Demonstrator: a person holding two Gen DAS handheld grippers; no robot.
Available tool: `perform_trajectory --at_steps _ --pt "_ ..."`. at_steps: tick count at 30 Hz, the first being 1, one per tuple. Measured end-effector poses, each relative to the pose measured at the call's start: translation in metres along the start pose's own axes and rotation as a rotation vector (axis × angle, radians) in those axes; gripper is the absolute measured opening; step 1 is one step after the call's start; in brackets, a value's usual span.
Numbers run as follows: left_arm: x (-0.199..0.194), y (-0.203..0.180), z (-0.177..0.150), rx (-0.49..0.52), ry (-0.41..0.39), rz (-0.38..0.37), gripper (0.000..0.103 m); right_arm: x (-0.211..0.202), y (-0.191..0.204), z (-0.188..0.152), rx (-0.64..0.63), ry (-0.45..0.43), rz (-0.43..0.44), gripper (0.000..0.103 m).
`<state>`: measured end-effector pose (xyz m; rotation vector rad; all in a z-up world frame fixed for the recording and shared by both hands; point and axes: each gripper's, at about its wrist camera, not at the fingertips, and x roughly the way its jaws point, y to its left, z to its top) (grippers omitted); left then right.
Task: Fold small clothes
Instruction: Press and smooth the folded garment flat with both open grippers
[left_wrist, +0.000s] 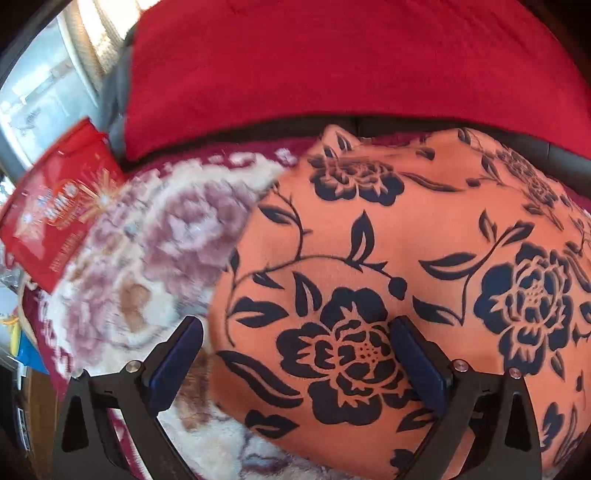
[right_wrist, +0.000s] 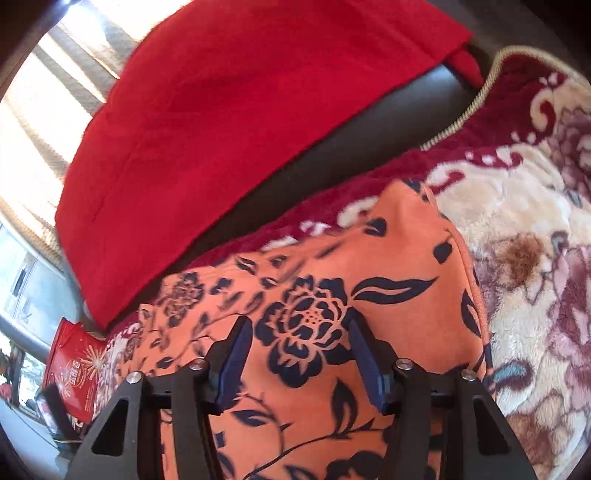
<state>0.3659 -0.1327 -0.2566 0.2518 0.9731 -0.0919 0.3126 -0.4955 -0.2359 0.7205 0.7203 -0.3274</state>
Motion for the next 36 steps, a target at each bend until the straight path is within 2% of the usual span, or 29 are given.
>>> perform_trajectory --at_steps 3,7,10,14,19,22,26,33,36 --pt "-0.010 0.001 0.002 0.005 -0.041 -0.011 0.101 0.001 0.005 -0.001 -0.028 0.005 -0.013 0.057" --pt "-0.032 0.001 0.003 0.008 -0.130 -0.033 0.101 -0.007 0.021 -0.007 -0.051 -0.015 0.083 0.058" --pt "-0.049 0.000 0.003 0.004 -0.191 -0.050 0.101 -0.013 0.042 -0.015 -0.127 -0.044 0.100 0.058" --pt "-0.059 -0.001 0.002 0.008 -0.237 -0.055 0.101 -0.006 0.057 -0.023 -0.163 -0.015 0.113 0.058" --pt "-0.064 0.000 0.004 -0.016 -0.245 -0.071 0.101 0.012 0.058 -0.030 -0.157 0.054 0.077 0.059" --pt "-0.065 -0.003 0.005 -0.022 -0.249 -0.081 0.101 0.017 0.058 -0.031 -0.166 0.060 0.065 0.059" --pt "-0.064 -0.011 0.005 -0.012 -0.244 -0.085 0.101 0.003 0.056 -0.028 -0.168 0.018 0.087 0.059" --pt "-0.063 -0.031 0.005 0.014 -0.232 -0.111 0.101 -0.029 0.030 -0.008 -0.117 -0.109 0.029 0.059" --pt "-0.062 -0.044 0.005 0.044 -0.227 -0.114 0.101 -0.028 0.013 0.000 -0.074 -0.098 0.000 0.059"
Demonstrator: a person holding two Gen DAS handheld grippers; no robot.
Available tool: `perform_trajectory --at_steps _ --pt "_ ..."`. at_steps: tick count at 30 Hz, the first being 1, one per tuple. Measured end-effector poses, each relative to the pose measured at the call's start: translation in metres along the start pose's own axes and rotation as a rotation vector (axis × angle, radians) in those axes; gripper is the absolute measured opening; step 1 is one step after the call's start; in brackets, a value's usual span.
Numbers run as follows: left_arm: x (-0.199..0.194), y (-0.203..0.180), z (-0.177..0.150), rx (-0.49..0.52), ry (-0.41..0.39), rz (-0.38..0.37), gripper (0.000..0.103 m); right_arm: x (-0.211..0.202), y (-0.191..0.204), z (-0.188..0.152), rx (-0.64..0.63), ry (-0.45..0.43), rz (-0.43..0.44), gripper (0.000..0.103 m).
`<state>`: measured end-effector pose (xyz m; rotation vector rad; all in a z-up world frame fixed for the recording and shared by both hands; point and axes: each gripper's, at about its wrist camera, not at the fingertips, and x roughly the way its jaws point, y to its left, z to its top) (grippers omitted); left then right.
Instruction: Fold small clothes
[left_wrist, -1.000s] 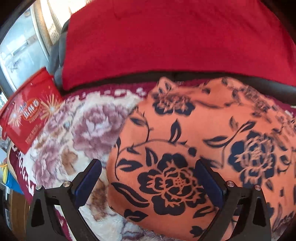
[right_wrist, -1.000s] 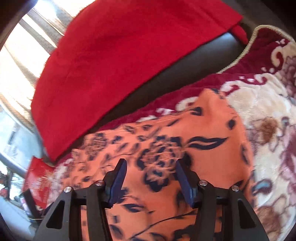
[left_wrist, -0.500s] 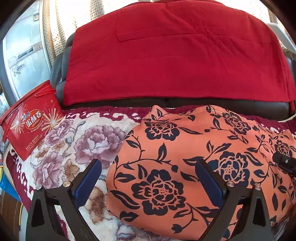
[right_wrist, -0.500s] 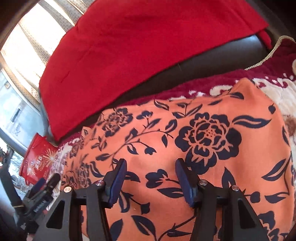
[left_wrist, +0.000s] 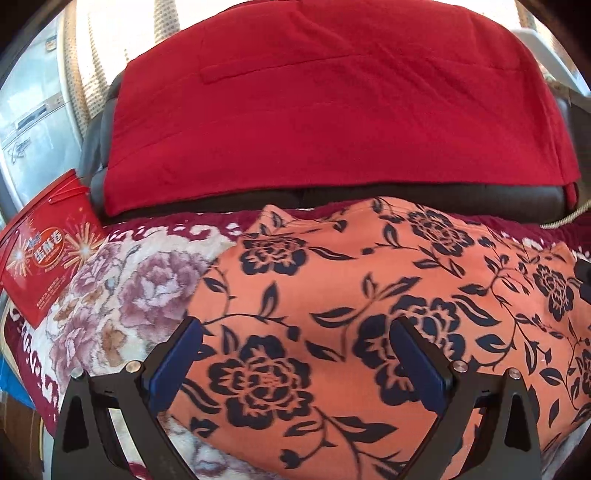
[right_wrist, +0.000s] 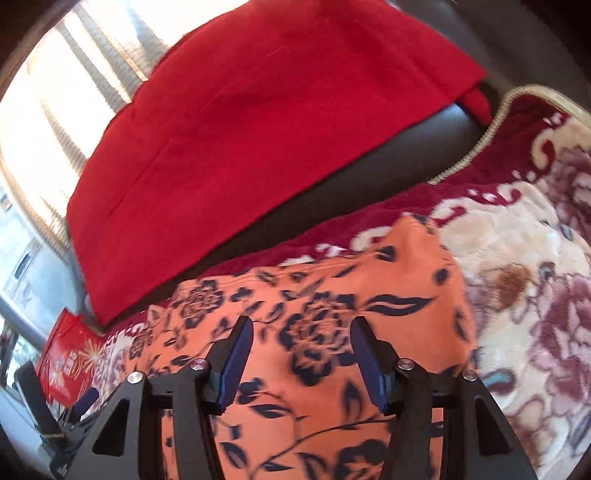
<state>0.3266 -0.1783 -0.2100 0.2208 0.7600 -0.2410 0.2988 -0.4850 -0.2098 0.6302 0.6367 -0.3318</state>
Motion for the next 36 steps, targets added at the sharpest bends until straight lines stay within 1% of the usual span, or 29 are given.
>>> perform_trajectory --at_steps 2,3,4,5,6,8,14,18,19,22,24,26,27,29,31,33,35,36 --pt "0.004 -0.008 -0.001 0.013 0.015 -0.001 0.101 0.007 -0.010 0.002 0.020 0.034 -0.009 0.059" --pt "0.007 -0.010 -0.002 0.018 0.026 -0.002 0.101 0.015 -0.014 0.001 0.030 0.071 -0.021 0.059" --pt "0.012 -0.014 -0.003 0.027 0.049 -0.004 0.101 0.023 -0.019 0.000 0.038 0.106 -0.031 0.059" --pt "0.020 -0.018 -0.006 0.040 0.088 -0.009 0.101 0.024 -0.022 -0.001 0.041 0.109 -0.025 0.059" --pt "0.026 -0.021 -0.009 0.043 0.112 -0.008 0.101 0.024 -0.024 -0.001 0.044 0.102 -0.015 0.059" --pt "0.027 -0.018 -0.012 0.002 0.094 -0.012 0.103 0.024 -0.028 -0.001 0.060 0.102 0.005 0.059" --pt "0.039 -0.001 -0.020 -0.121 0.164 -0.108 0.103 0.021 -0.038 -0.003 0.125 0.093 0.069 0.062" --pt "0.037 -0.003 -0.022 -0.091 0.150 -0.111 0.103 0.023 -0.041 0.001 0.136 0.120 0.110 0.063" --pt "0.035 -0.002 -0.021 -0.092 0.159 -0.118 0.103 0.020 -0.043 0.003 0.149 0.122 0.123 0.062" --pt "0.024 0.003 -0.019 -0.097 0.194 -0.134 0.103 0.001 -0.049 0.004 0.196 0.081 0.161 0.061" --pt "0.010 0.005 -0.022 -0.068 0.161 -0.089 0.103 -0.018 -0.045 0.003 0.161 0.043 0.131 0.061" --pt "-0.009 0.003 -0.028 -0.021 0.110 -0.032 0.103 -0.044 -0.040 -0.003 0.116 0.005 0.131 0.061" --pt "-0.018 0.004 -0.031 -0.012 0.092 -0.022 0.103 -0.054 -0.037 -0.005 0.102 -0.006 0.132 0.061" --pt "-0.029 0.010 -0.033 -0.032 0.066 -0.036 0.103 -0.075 -0.032 -0.013 0.064 -0.030 0.116 0.061" --pt "-0.032 0.015 -0.035 -0.043 0.066 -0.039 0.103 -0.092 -0.033 -0.028 0.050 -0.034 0.100 0.061" --pt "-0.022 0.018 -0.040 -0.031 0.105 0.004 0.103 -0.099 -0.038 -0.043 0.050 0.001 0.092 0.061" --pt "-0.003 0.019 -0.049 -0.003 0.187 0.034 0.103 -0.089 -0.043 -0.056 0.054 0.095 0.066 0.061" --pt "0.006 0.022 -0.052 -0.012 0.221 0.016 0.103 -0.079 -0.046 -0.062 0.059 0.162 0.040 0.058"
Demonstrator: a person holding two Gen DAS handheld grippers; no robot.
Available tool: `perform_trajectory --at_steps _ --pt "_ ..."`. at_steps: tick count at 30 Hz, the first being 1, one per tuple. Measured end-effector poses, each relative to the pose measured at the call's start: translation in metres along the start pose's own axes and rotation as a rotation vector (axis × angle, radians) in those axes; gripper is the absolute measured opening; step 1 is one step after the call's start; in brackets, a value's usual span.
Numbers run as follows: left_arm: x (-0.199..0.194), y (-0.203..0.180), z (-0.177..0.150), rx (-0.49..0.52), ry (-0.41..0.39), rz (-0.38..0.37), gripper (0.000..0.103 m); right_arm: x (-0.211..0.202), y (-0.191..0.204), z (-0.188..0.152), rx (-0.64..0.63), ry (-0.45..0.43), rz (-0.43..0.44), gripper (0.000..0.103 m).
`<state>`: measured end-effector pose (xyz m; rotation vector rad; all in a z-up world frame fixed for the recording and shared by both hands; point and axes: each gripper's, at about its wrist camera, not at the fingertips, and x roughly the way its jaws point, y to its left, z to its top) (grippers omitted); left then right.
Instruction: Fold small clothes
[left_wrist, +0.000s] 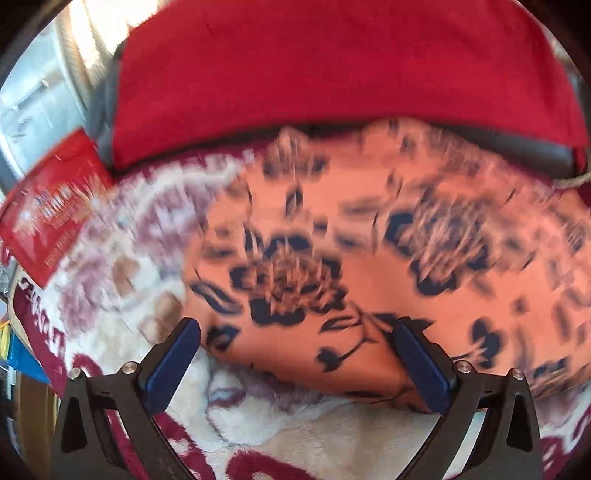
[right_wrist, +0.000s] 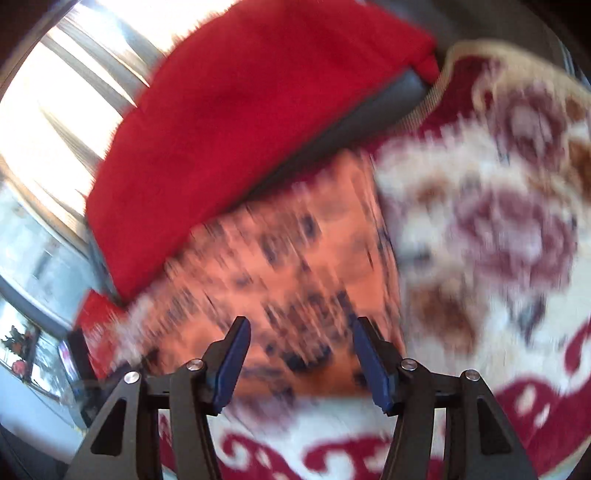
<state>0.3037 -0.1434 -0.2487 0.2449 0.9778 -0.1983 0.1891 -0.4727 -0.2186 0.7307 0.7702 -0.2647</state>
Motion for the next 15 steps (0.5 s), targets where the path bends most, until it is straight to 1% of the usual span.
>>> perform_trajectory --at_steps 1,2,3,4,6,8,9,11,12,13,15 --pt "0.001 0.008 0.000 -0.043 0.011 -0.040 0.103 0.011 -0.004 -0.004 0.006 0.043 -0.035 0.051" --pt "-0.001 0.016 0.002 -0.081 0.019 -0.076 0.103 0.016 -0.006 -0.006 0.006 0.054 -0.063 0.047" --pt "-0.004 0.021 0.003 -0.099 0.012 -0.098 0.103 0.016 -0.003 -0.006 -0.002 0.052 -0.079 0.047" --pt "-0.007 0.026 0.004 -0.107 -0.003 -0.100 0.103 0.012 0.000 -0.005 -0.015 0.042 -0.081 0.047" --pt "-0.012 0.039 0.006 -0.128 -0.042 -0.046 0.103 0.000 0.008 -0.002 -0.037 -0.013 -0.080 0.047" --pt "-0.016 0.057 0.009 -0.163 -0.076 -0.039 0.103 -0.007 0.015 0.002 -0.040 -0.069 -0.052 0.047" --pt "-0.016 0.065 0.010 -0.179 -0.082 -0.034 0.103 -0.010 0.018 0.005 -0.038 -0.098 -0.030 0.047" --pt "-0.009 0.082 0.011 -0.219 -0.082 -0.004 0.103 -0.010 0.024 0.008 -0.038 -0.134 -0.025 0.047" --pt "-0.002 0.089 0.011 -0.231 -0.065 0.011 0.103 -0.009 0.024 0.010 -0.031 -0.138 -0.023 0.047" --pt "0.011 0.096 0.012 -0.242 -0.026 0.031 0.103 0.000 0.024 0.014 -0.014 -0.126 -0.021 0.047" --pt "0.033 0.099 0.012 -0.247 0.047 0.049 0.103 0.024 0.021 0.014 0.024 -0.048 -0.035 0.047"
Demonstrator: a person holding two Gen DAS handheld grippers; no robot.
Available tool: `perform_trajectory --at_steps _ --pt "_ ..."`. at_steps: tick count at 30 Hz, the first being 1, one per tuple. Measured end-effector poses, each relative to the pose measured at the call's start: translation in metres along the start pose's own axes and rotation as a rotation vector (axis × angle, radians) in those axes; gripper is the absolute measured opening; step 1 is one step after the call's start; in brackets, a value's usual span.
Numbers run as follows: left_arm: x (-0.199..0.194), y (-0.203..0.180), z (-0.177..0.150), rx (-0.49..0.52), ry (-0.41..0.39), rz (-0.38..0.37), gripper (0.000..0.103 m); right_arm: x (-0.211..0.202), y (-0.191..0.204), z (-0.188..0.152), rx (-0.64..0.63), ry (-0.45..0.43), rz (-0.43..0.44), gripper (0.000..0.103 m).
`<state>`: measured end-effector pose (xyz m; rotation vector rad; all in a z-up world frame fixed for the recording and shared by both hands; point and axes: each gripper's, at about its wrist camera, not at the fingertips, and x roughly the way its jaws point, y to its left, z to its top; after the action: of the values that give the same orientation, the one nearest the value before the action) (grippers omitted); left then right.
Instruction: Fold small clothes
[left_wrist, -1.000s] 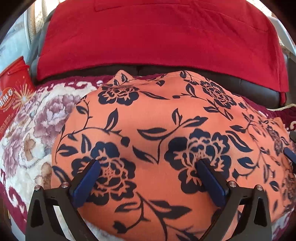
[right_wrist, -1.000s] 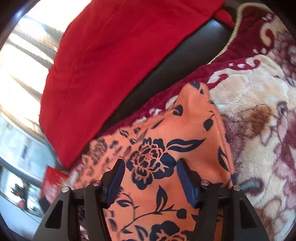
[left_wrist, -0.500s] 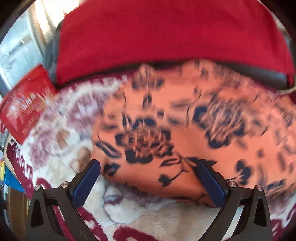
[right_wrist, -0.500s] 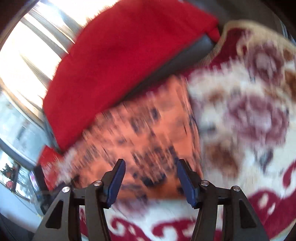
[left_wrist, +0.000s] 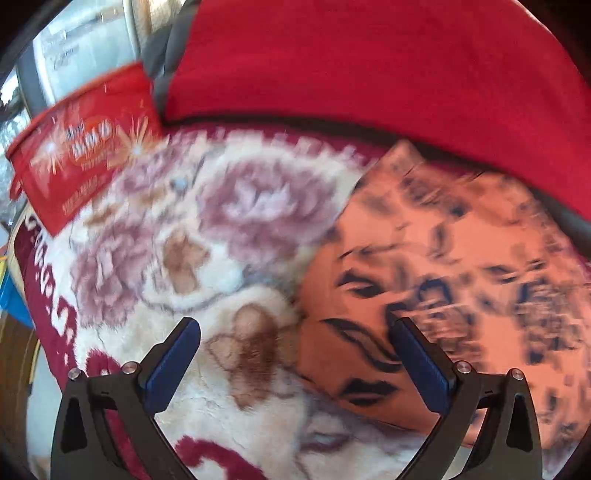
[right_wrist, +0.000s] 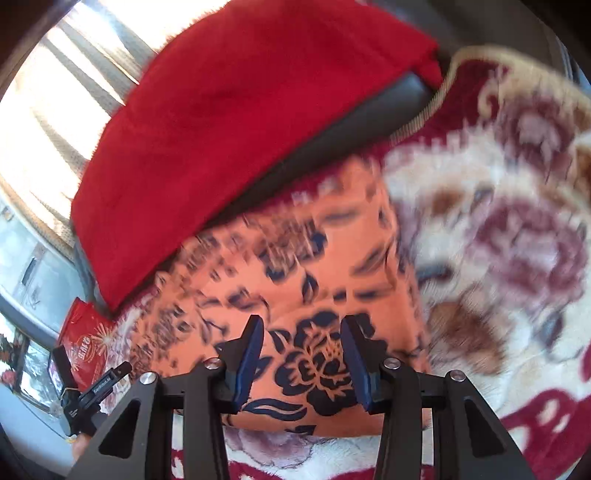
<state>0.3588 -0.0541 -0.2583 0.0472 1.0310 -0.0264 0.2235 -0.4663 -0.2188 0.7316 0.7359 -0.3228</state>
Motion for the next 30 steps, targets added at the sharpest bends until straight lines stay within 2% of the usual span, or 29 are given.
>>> perform_trajectory --at_steps 1,3,6,11,16,19,30 --pt "0.007 0.000 0.000 0.000 0.016 -0.010 0.103 0.014 -0.003 -0.002 0.023 0.042 -0.018 0.048" --pt "0.005 -0.005 0.002 0.018 -0.003 0.002 0.103 0.017 0.001 0.000 0.022 0.031 -0.027 0.048" --pt "-0.020 -0.014 0.001 0.058 -0.092 -0.010 0.103 0.010 0.005 -0.001 0.014 0.004 -0.014 0.048" --pt "-0.073 -0.025 -0.011 0.077 -0.243 -0.103 0.103 -0.018 0.005 -0.002 0.004 -0.114 0.034 0.048" --pt "-0.100 -0.038 -0.018 0.119 -0.325 -0.135 0.103 -0.038 0.006 0.001 0.001 -0.211 0.075 0.051" --pt "-0.107 -0.048 -0.020 0.137 -0.336 -0.144 0.103 -0.042 0.005 0.003 0.012 -0.233 0.091 0.055" --pt "-0.107 -0.069 -0.018 0.156 -0.336 -0.179 0.103 -0.041 0.001 0.007 0.028 -0.227 0.114 0.055"
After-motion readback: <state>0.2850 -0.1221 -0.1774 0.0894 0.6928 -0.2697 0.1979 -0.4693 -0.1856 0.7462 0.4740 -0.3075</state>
